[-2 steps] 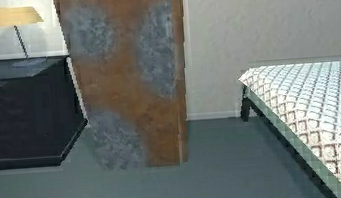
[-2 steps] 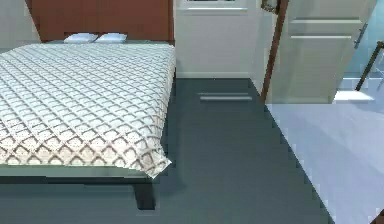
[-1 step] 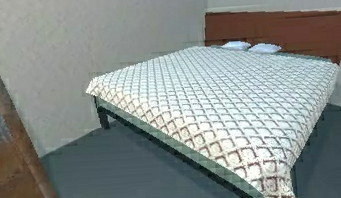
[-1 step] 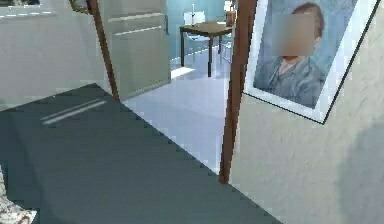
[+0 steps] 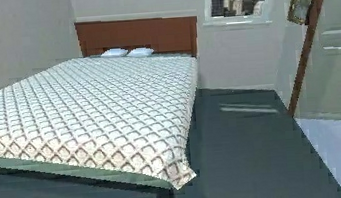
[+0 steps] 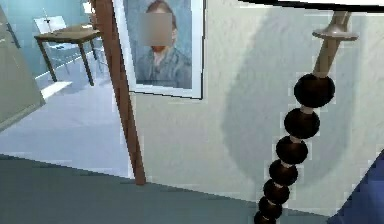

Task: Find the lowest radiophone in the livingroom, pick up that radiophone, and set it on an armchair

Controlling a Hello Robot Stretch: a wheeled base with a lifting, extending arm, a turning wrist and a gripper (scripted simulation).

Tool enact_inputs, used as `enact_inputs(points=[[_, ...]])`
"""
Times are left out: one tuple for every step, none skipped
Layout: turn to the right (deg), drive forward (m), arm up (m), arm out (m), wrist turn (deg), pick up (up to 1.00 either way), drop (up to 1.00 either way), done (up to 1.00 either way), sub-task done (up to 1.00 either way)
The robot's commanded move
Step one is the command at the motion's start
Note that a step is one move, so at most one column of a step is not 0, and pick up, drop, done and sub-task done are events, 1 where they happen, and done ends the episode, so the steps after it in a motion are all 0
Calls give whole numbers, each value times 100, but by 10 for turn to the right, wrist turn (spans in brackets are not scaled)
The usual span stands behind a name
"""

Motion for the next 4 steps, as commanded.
enact_inputs(points=[[0, 15, 0, 0, 0, 0, 0, 0, 0], [450, 0, 0, 0, 0, 0, 0, 0, 0], [60, 0, 0, 0, 0, 0, 0, 0, 0], [0, 100, 0, 0, 0, 0, 0, 0, 0]])
